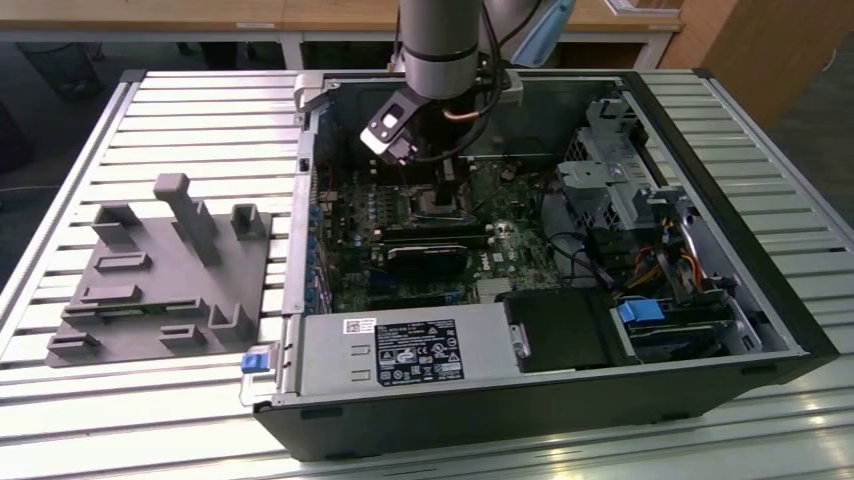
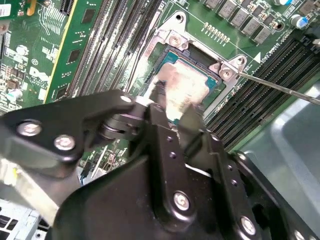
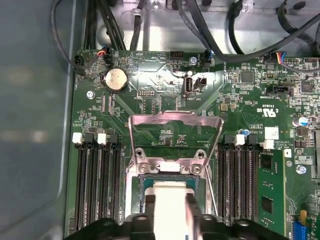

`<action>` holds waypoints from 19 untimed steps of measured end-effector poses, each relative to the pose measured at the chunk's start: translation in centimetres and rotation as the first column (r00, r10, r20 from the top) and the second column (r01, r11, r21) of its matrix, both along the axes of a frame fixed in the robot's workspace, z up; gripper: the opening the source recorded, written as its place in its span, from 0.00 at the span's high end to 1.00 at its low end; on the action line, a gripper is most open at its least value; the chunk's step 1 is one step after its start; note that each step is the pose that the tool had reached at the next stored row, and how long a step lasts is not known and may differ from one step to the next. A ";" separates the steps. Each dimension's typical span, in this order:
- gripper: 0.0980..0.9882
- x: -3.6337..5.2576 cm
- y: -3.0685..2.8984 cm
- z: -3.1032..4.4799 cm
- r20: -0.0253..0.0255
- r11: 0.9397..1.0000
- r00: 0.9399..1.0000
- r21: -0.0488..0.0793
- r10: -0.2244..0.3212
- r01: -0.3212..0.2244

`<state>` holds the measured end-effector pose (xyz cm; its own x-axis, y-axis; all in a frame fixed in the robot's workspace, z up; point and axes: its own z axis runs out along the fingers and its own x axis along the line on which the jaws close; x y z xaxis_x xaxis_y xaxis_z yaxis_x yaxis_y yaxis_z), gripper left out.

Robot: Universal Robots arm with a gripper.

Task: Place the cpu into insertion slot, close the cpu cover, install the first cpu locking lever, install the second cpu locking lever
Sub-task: 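Place the cpu into insertion slot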

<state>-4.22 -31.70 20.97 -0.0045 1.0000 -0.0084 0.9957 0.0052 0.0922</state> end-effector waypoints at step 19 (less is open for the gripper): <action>0.97 0.00 -0.02 0.59 0.000 1.000 1.000 0.002 0.000 0.000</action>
